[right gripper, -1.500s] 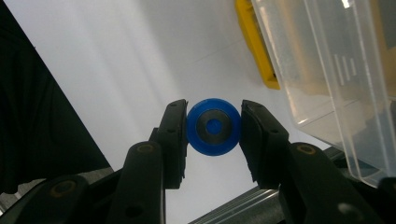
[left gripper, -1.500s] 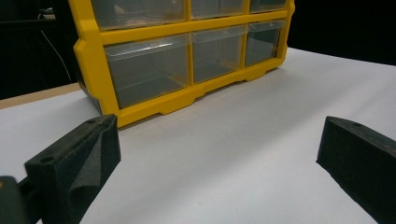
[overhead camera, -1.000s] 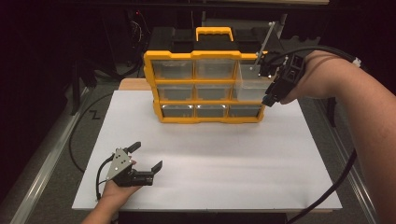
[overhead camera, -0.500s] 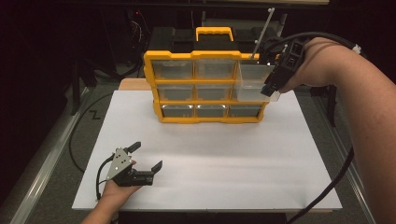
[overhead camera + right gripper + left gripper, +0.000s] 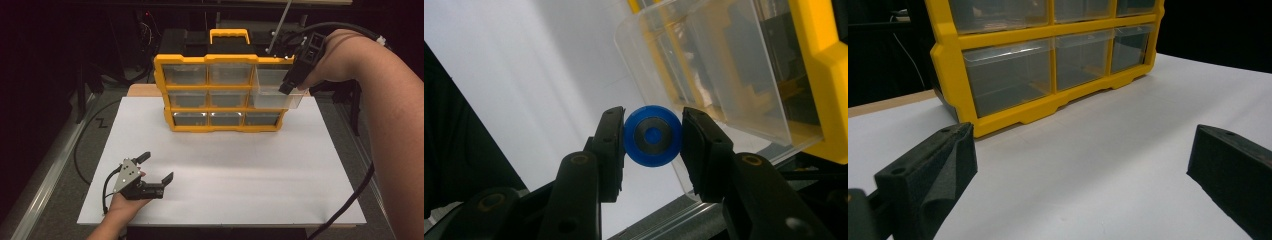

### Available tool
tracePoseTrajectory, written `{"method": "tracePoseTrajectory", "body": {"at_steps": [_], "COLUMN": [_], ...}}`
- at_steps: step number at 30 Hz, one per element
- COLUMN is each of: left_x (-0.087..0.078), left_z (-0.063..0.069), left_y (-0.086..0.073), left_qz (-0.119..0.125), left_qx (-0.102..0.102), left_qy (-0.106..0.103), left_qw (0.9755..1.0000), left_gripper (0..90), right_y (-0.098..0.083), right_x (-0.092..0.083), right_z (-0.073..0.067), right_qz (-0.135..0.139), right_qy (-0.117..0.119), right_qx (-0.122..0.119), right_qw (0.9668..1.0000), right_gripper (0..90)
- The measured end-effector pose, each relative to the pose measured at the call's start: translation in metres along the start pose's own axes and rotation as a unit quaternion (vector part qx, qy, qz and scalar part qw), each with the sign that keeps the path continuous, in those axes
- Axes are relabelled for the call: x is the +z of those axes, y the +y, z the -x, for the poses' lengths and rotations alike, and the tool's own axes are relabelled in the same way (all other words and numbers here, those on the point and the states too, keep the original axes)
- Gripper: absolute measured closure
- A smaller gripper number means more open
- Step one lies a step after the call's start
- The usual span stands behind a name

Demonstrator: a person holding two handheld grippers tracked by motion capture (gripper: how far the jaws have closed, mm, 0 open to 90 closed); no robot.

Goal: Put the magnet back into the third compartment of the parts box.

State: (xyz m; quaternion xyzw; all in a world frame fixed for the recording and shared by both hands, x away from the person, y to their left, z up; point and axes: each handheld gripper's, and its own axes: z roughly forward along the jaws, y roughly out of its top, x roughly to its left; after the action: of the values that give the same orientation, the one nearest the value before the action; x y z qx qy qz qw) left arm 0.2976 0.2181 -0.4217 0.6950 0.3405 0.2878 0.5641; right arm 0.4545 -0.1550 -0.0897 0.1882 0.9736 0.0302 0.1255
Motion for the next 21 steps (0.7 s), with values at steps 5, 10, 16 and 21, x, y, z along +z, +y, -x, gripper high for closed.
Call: {"method": "tracePoseTrajectory", "body": {"at_steps": [5, 10, 16, 21], "left_x": [0.0, 0.0, 0.0, 0.0], "left_z": [0.001, 0.0, 0.001, 0.001], "left_y": [0.0, 0.0, 0.0, 0.0], "left_qz": [0.002, 0.002, 0.001, 0.002], "left_qx": [0.0, 0.0, 0.003, 0.003], "left_qy": [-0.001, 0.0, -0.003, -0.002], "left_qw": [1.0, 1.0, 1.0, 1.0], "left_gripper": [0.2, 0.2, 0.2, 0.2], "right_y": [0.004, 0.007, 0.007, 0.009], "right_x": [0.001, 0.001, 0.003, 0.003], "right_z": [0.003, 0.008, 0.015, 0.02], "right_qz": [0.002, 0.0, -0.002, -0.001], "right_qy": [0.0, -0.003, -0.008, -0.017], "right_qx": [0.002, 0.003, 0.005, 0.011], "right_qw": [1.0, 1.0, 0.9999, 0.9998], "right_gripper": [65.2, 65.2, 65.2, 65.2]}}
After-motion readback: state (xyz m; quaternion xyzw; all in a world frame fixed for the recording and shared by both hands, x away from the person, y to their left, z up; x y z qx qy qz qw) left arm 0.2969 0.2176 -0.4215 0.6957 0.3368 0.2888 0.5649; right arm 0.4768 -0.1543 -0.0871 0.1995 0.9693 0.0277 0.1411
